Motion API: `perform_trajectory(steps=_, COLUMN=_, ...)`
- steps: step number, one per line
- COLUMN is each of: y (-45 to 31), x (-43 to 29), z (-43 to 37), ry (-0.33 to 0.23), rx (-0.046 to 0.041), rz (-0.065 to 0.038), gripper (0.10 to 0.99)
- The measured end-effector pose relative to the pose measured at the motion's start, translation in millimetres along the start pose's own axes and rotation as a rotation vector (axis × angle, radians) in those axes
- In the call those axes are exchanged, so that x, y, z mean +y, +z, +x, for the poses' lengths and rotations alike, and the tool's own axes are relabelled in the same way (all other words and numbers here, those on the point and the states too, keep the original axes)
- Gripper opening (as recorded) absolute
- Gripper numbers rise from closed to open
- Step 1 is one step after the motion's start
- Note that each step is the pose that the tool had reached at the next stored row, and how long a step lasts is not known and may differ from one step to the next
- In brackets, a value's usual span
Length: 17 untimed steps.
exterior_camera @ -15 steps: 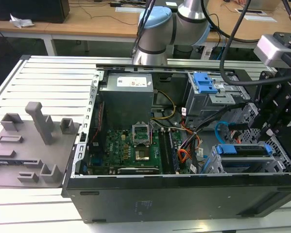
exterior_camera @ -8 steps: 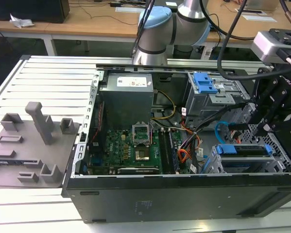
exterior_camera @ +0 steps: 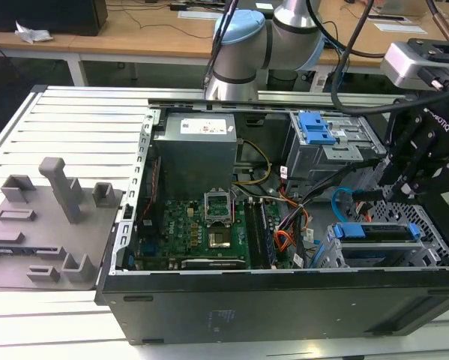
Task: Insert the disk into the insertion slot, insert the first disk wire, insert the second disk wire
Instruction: 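Insert the first disk wire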
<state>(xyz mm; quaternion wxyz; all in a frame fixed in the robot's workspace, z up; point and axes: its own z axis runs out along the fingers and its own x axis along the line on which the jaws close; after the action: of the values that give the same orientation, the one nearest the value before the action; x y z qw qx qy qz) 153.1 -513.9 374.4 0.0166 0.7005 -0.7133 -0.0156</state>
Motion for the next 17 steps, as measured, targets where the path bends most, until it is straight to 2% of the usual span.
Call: perform_trajectory(steps=17, y=11.6, x=2.2, z=-0.2, ry=0.000, rx=0.0003, rz=0.000, gripper=0.361)
